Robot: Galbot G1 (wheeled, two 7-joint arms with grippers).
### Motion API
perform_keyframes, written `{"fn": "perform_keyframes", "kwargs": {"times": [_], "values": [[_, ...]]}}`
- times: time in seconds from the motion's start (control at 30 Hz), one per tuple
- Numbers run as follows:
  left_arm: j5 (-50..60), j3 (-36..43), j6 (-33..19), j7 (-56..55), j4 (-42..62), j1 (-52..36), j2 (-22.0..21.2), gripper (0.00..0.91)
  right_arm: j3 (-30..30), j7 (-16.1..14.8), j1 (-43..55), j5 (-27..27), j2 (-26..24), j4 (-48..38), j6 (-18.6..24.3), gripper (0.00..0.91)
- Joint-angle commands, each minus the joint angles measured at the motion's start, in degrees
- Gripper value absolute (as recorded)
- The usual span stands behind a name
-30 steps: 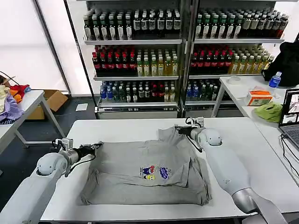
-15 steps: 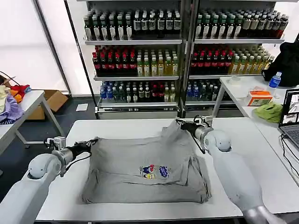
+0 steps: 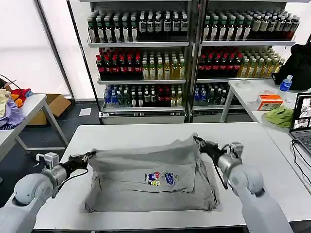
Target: Fold and organize the clothes.
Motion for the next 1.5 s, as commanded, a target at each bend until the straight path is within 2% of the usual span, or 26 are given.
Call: {"fn": "perform_keyframes", "kwargs": {"times": [0.03, 0.17, 0.3, 0.33, 0.37, 0.4, 0.53, 0.63, 0.83, 0.93, 1.0, 1.1, 1.23, 1.37, 1.5], "values": [[4.0, -9.5, 0.91, -0.86, -14.32, 21.35, 0.31, 0.03, 8.35, 0.23, -24.82, -5.57, 1.8, 16.34, 0.05, 0.0], [9.24, -9.11, -0.29, -0.81, -15.21, 25.11, -1.49, 0.03, 8.62, -1.45, -29.39, -11.15, 3.81, 17.13, 0.15, 0.0], [14.25, -8.4, -0.8, -0.95, -15.17, 27.09, -3.75, 0.05, 8.15, -1.45, -31.23, -13.97, 5.24, 16.62, 0.2, 0.0], [15.03, -8.3, -0.63, -0.99, -15.15, 27.23, -4.14, 0.685, 7.88, -1.08, -31.2, -15.07, 5.32, 16.25, 0.2, 0.0], [15.94, -8.31, -0.18, -0.98, -15.23, 27.31, -4.66, 0.907, 7.71, -0.6, -30.89, -16.21, 5.52, 15.82, 0.21, 0.343], [16.09, -8.4, -0.05, -0.9, -15.57, 27.34, -4.84, 0.907, 7.73, -0.56, -30.8, -16.41, 5.59, 15.74, 0.23, 0.907], [15.52, -10.17, 0.9, -1.65, -17.57, 26.84, -6.3, 0.907, 9.17, -0.5, -29.9, -16.02, 5.88, 15.95, 0.49, 0.907], [13.97, -12.71, 0.94, -2.68, -18.96, 26.24, -6.97, 0.907, 10.7, -1.76, -29.73, -16.12, 5.53, 16.63, 3.48, 0.907], [7.12, -17.99, 0.91, -6.49, -21.18, 26.74, -8.19, 0.907, 16.31, -3.89, -28.87, -18.31, 5.0, 15.9, 14.43, 0.907], [1.11, -16.67, 0.46, -12.37, -21.76, 25.85, -11.94, 0.907, 19.34, -7.58, -29.06, -18.82, 5.27, 13.04, 22.62, 0.907], [0.26, -14.85, 0.1, -15.06, -21.7, 25.52, -15.13, 0.907, 20.46, -8.83, -29.55, -20.58, 5.46, 11.56, 25.13, 0.907], [0.81, -11.58, 0.11, -17.69, -22.17, 25.85, -20.49, 0.907, 21.21, -8.71, -30.71, -23.11, 5.52, 9.47, 25.63, 0.907], [6.67, -8.12, -0.56, -21.12, -21.3, 26.38, -26.74, 0.907, 21.57, -8.53, -32.47, -23.36, 5.64, 8.51, 26.72, 0.907], [11.54, -6.16, -2.8, -23.47, -18.68, 26.23, -29.55, 0.907, 21.59, -8.53, -33.73, -23.38, 5.79, 8.28, 27.55, 0.907], [13.48, -5.72, -3.93, -24.11, -15.26, 24.55, -29.9, 0.907, 21.04, -8.59, -34.04, -23.63, 5.94, 8.17, 27.75, 0.907]]}}
